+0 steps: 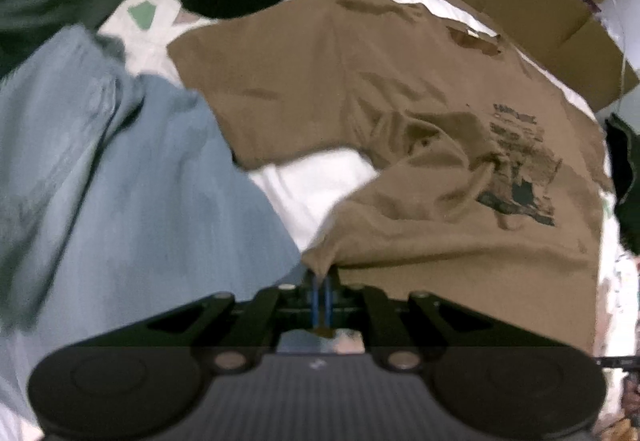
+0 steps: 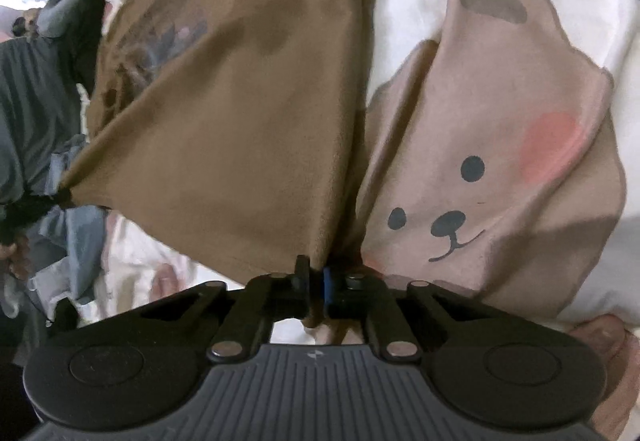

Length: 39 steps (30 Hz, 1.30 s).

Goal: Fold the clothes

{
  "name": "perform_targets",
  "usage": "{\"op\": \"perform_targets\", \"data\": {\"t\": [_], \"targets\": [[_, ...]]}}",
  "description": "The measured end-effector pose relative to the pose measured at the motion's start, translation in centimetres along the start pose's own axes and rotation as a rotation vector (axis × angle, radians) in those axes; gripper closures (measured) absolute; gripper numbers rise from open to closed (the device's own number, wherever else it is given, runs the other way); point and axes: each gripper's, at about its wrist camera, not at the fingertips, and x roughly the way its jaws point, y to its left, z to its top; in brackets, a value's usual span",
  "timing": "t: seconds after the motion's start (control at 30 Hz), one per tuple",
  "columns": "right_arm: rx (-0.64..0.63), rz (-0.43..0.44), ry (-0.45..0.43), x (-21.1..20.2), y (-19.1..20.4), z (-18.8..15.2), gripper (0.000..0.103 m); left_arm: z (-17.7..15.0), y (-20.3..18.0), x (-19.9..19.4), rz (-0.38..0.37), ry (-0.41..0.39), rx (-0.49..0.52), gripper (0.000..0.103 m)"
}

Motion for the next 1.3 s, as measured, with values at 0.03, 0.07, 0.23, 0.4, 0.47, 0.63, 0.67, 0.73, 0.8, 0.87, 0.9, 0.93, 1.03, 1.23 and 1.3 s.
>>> {"op": "perform_targets", "data": {"t": [0.03, 0.07, 0.23, 0.4, 0.47, 0.63, 0.67, 0.73, 0.8, 0.87, 0.9, 0.93, 1.03, 1.23, 1.3], "targets": [[-0.017, -0.003, -0.002, -0.7, 0.3, 0.0, 0.100, -0.6, 0.1, -0.4, -0.014, 0.010, -0.016, 0.099], [-0.035, -0.009, -0.006, -1.6, 0.6, 0.1, 0.100, -1.1, 0.1, -0.7, -0.027, 0.020, -0.033, 0.099], [-0.104, -0.055, -0.001, -5.6, 2.1, 0.9, 0.100, -4.5, -0.4, -2.3, -0.103, 0.068, -0.117, 0.100], [-0.176, -0.137, 0.023, -9.5, 2.8, 1.7, 0.100, -7.0, -1.4, -3.2, -0.170, 0.108, -0.163, 0.100], [-0.201, -0.167, 0.036, -10.7, 2.8, 1.7, 0.100, -7.7, -1.7, -3.3, -0.192, 0.124, -0.181, 0.100], [-0.240, -0.225, 0.060, -12.5, 3.2, 1.9, 0.100, -9.3, -2.5, -3.1, -0.228, 0.165, -0.203, 0.100], [-0.240, -0.235, 0.063, -12.7, 3.2, 1.9, 0.100, -9.5, -2.6, -3.1, -0.234, 0.172, -0.207, 0.101], [-0.239, -0.255, 0.070, -13.1, 3.0, 2.1, 0.100, -10.1, -2.6, -3.0, -0.238, 0.188, -0.219, 0.103], [-0.234, -0.273, 0.077, -13.3, 2.6, 2.2, 0.100, -10.8, -2.6, -3.0, -0.244, 0.200, -0.236, 0.103], [-0.225, -0.286, 0.084, -13.1, 2.2, 2.4, 0.100, -11.5, -2.8, -3.3, -0.245, 0.205, -0.237, 0.103], [-0.221, -0.292, 0.087, -13.0, 2.0, 2.4, 0.100, -12.0, -3.0, -3.4, -0.241, 0.205, -0.227, 0.103], [-0.221, -0.299, 0.085, -12.6, 1.8, 2.5, 0.100, -12.3, -3.3, -3.3, -0.230, 0.206, -0.206, 0.103], [-0.221, -0.317, 0.081, -11.3, 0.9, 2.7, 0.100, -12.8, -3.1, -2.3, -0.177, 0.203, -0.170, 0.103], [-0.193, -0.336, 0.087, -9.7, -0.5, 2.2, 0.100, -13.1, -1.4, -0.1, -0.135, 0.174, -0.180, 0.093], [-0.199, -0.342, 0.088, -9.5, -0.5, 2.1, 0.100, -13.3, -1.0, 0.8, -0.124, 0.171, -0.193, 0.090]]}}
